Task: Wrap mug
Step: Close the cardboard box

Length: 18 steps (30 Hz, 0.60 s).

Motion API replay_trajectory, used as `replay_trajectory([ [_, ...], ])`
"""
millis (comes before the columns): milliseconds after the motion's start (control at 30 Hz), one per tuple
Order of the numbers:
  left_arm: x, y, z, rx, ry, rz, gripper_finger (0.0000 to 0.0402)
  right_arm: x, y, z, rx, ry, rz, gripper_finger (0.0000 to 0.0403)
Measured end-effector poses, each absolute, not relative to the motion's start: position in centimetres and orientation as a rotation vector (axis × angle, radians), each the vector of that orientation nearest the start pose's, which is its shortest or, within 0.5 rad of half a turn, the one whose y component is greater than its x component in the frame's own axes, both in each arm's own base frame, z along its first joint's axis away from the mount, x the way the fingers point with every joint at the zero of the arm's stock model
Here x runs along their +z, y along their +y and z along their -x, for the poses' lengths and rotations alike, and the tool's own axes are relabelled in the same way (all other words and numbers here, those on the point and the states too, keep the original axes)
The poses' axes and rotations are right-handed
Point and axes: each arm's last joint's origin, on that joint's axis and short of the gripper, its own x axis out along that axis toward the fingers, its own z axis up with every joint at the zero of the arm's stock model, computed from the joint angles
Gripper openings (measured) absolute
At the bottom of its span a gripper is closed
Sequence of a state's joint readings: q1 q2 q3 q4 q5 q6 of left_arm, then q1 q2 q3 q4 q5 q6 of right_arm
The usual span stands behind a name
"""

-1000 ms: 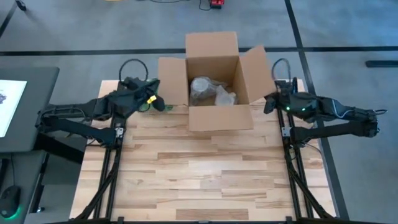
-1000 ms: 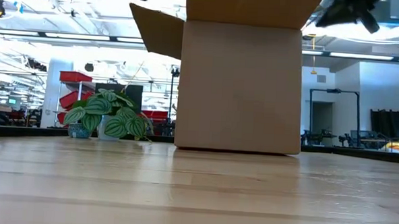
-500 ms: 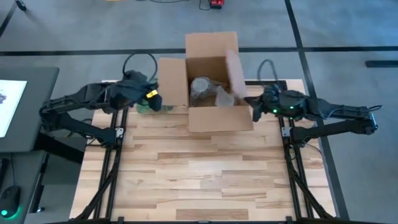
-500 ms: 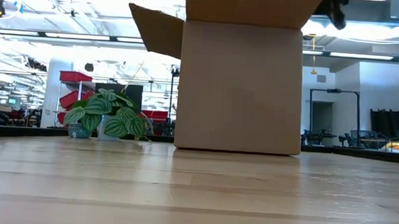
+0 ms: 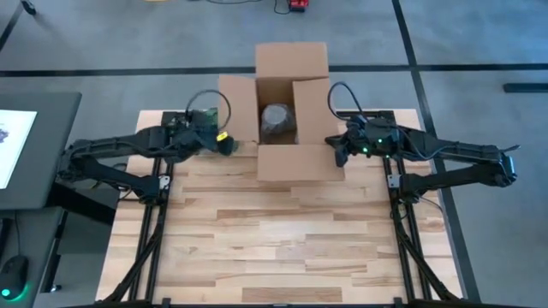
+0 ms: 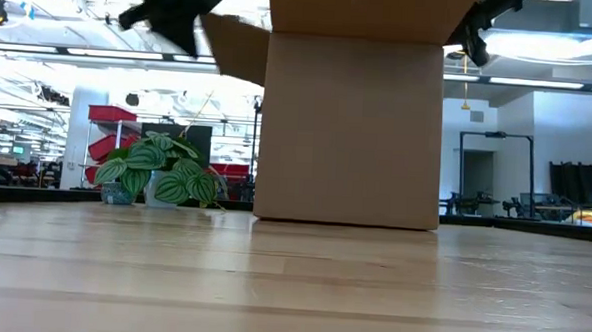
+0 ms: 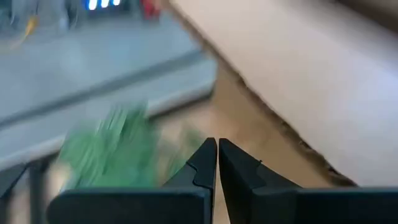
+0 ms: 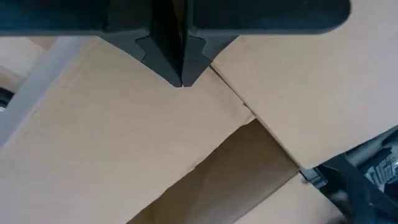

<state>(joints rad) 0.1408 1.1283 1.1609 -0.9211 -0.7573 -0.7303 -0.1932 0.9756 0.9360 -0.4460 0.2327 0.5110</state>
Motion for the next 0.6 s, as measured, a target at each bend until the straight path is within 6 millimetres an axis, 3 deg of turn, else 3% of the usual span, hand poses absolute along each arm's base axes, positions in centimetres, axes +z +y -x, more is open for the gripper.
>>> replay_trajectory([
  [100,36.5,5.0,-21.6,1.048,0.286,0.322,0.0,32.7,-4.5,-19.9,-0.521,0.376,-0.487,0.0],
  [267,38.5,5.7,-23.2,0.884,0.19,0.163,0.0,32.5,-4.4,-20.2,-0.485,0.391,-0.509,0.0],
  [367,37.8,6.7,-23.8,0.834,0.251,0.149,0.0,32.4,-4.4,-20.4,-0.473,0.403,-0.535,0.0],
  [600,35.1,8.7,-27.9,0.614,0.324,0.153,0.0,32.5,-4.3,-20.6,-0.458,0.383,-0.551,0.0],
])
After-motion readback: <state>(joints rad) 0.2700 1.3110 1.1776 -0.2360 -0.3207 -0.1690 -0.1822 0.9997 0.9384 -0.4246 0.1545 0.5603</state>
